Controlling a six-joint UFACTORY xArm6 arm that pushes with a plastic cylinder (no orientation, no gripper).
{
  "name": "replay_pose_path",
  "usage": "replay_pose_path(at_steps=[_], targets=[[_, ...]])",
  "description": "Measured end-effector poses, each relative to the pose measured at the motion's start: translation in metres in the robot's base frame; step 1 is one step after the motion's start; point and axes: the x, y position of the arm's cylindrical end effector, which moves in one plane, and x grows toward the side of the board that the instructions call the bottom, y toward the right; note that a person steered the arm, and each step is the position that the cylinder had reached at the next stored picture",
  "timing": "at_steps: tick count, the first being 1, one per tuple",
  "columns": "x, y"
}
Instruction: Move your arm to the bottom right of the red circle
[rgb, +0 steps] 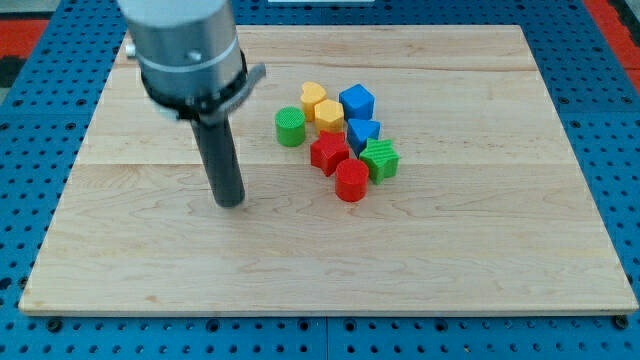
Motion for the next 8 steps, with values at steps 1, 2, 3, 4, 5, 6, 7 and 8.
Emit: replay_pose_path(at_steps=[1,2,3,4,5,6,7,8], targets=[[0.020,0.092],[0.008,0.197],[-0.007,0.205],[-0.023,0.208],[-0.023,0.208],[-0.023,0.214],[-0.023,0.216],[-0.023,0.218]])
